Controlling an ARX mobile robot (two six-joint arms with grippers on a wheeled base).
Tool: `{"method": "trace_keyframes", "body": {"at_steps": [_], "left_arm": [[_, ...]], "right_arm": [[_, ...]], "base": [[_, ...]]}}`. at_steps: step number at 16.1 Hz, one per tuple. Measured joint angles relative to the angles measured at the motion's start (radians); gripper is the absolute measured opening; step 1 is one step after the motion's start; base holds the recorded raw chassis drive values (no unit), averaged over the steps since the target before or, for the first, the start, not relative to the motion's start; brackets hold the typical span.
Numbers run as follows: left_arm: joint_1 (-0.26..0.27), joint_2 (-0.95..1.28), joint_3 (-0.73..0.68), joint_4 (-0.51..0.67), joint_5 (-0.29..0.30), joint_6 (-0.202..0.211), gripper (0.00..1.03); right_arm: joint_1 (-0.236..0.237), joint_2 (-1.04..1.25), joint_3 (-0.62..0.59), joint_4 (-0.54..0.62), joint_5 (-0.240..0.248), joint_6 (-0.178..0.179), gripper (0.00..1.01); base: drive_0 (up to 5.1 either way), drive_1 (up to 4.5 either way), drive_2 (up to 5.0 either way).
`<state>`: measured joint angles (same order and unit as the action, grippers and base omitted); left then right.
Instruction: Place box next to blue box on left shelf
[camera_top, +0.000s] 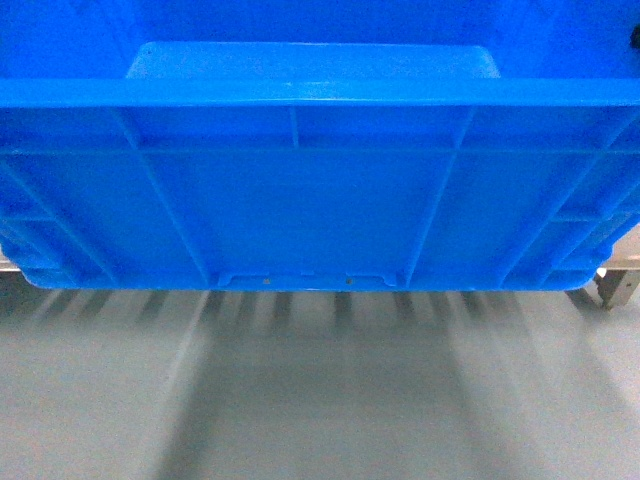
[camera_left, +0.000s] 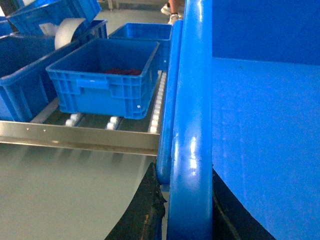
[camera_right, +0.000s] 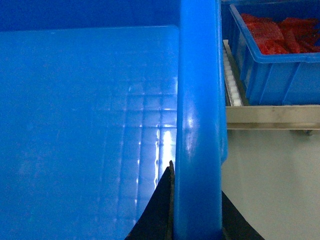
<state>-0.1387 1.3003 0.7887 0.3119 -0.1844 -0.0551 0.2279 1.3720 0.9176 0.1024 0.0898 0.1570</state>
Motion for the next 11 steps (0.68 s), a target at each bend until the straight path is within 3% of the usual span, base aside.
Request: {"method": "trace_keyframes", "body": {"at_steps": [11], "left_arm": [[0.000,0.000,0.000,-0.002,0.001,0.000,0.14]], "right_arm": [[0.000,0.000,-0.004,0.002,0.001,0.000,0.07]], "base": [[0.0,0.00,0.0]]}}
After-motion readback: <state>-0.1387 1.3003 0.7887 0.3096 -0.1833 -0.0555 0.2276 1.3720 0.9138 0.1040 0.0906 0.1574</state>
